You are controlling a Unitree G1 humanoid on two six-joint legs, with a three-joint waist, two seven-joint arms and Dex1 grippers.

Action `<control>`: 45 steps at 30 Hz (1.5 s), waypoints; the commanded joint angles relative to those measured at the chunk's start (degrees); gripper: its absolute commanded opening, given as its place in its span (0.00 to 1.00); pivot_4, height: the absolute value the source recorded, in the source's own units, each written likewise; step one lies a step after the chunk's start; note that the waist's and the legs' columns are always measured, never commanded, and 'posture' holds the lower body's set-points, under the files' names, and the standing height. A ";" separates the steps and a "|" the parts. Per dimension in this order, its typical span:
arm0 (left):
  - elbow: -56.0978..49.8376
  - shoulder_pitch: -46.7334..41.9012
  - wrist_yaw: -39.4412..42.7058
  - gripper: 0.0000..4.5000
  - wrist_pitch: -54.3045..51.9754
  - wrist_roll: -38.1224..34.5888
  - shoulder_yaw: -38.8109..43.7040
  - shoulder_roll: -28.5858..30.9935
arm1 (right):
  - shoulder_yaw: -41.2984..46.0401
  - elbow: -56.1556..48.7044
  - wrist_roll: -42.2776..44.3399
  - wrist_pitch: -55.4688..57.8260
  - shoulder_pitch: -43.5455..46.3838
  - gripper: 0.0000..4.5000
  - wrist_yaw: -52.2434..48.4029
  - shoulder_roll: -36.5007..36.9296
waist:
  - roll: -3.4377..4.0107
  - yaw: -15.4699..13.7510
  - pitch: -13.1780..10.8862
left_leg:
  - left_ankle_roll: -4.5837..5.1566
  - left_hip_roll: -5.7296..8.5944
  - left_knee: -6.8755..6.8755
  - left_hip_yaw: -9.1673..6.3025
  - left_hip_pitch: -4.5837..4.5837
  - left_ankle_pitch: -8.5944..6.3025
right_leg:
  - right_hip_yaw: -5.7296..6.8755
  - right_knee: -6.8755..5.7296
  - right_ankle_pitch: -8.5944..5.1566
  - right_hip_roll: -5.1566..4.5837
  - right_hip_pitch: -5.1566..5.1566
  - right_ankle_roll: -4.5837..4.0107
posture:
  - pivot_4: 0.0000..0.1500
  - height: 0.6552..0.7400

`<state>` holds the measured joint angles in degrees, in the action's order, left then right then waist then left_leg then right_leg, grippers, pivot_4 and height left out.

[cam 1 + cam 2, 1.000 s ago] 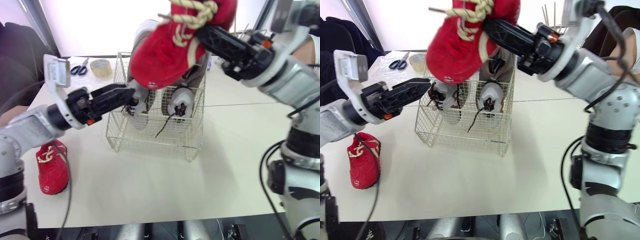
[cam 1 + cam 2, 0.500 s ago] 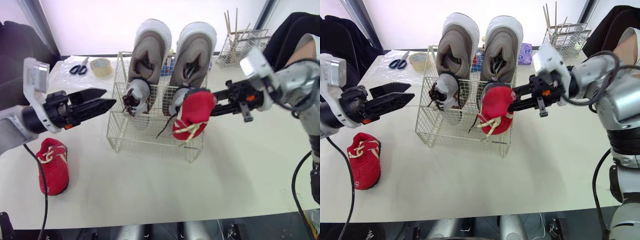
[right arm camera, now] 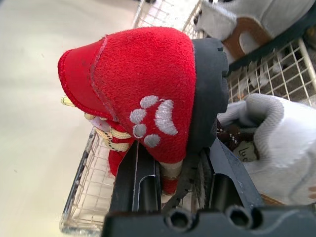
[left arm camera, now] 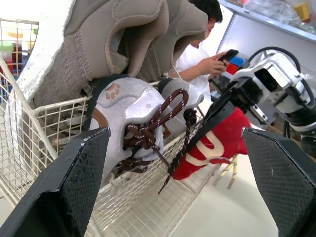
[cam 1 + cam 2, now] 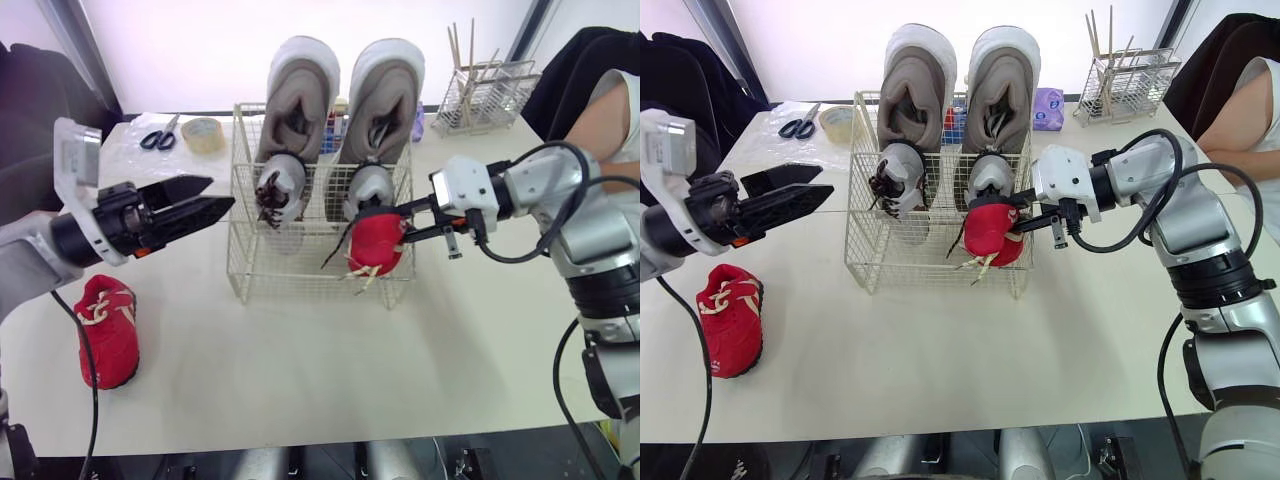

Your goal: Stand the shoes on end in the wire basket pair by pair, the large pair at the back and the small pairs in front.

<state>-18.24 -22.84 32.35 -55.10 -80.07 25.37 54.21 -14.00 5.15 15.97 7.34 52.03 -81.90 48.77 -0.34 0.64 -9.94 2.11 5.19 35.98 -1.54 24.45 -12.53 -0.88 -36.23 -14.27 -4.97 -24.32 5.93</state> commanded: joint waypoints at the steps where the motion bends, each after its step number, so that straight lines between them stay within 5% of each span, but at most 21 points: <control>1: -1.17 -1.41 0.02 0.99 1.50 1.44 0.23 -0.25 | 1.22 1.99 -1.55 -2.07 1.90 0.09 -1.46 -0.10 | 0.00 -0.05 0.00 | 0.00 0.00 -0.01 0.00 0.00 0.00 | 0.01 0.00 0.01 0.00 0.01 0.01 | 1.00 1.00; 9: -1.34 -1.80 -0.16 0.99 1.76 2.84 -0.23 -1.21 | 0.75 3.65 -1.50 2.05 2.29 0.09 -5.72 0.01 | 0.00 -0.12 0.00 | -0.01 0.00 0.00 -0.01 0.00 0.01 | 0.01 -0.02 0.01 0.01 0.03 0.02 | 1.00 1.00; 10: -1.38 -1.71 -0.14 1.00 1.77 2.94 -0.19 -1.27 | 0.88 3.28 -1.46 2.68 2.13 0.32 -5.93 0.10 | 0.00 -0.14 0.00 | -0.01 0.00 0.00 -0.01 0.00 0.01 | 0.01 -0.01 0.01 0.01 0.03 0.02 | 1.00 1.00; 16: -1.20 -0.33 0.69 1.00 1.61 3.98 1.14 -0.65 | 2.29 0.26 -1.82 5.12 1.79 0.98 -7.19 2.82 | 0.00 -0.04 0.00 | -0.01 0.00 -0.01 -0.01 0.00 0.01 | 0.01 -0.02 0.01 0.01 0.03 0.02 | 1.00 1.00; 28: -2.32 6.60 0.37 1.00 0.95 8.14 7.53 2.45 | 8.70 5.28 1.66 9.13 11.45 0.99 -8.95 7.76 | 0.07 0.20 -0.05 | -0.02 -0.01 -0.10 -0.01 0.03 0.00 | 0.00 -0.03 -0.02 0.00 -0.04 -0.03 | 1.00 1.00; 38: -3.41 19.81 -14.10 1.00 -9.73 6.46 25.16 5.82 | 14.65 1.83 21.64 25.57 20.82 0.99 -8.70 -8.28 | 0.07 0.23 -0.06 | -0.08 -0.04 -0.40 -0.01 0.01 0.03 | 0.02 -0.02 0.01 0.00 -0.15 0.02 | 1.00 1.00; 45: 1.93 32.75 -13.40 1.00 -22.60 12.33 39.16 9.84 | 12.08 1.73 21.36 21.94 18.30 0.99 -10.36 -15.27 | 0.08 -0.14 -0.07 | -0.12 -0.01 -0.44 0.00 0.01 0.05 | 0.05 -0.06 0.02 0.00 -0.27 0.04 | 1.00 1.00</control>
<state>-17.70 9.95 18.71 -76.73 -69.14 61.50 63.06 -3.23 7.98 36.45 30.39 69.02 -91.85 33.39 -0.27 0.50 -10.01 1.97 5.18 35.55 -1.56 24.44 -12.48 -0.79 -36.29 -14.26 -4.97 -24.67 5.96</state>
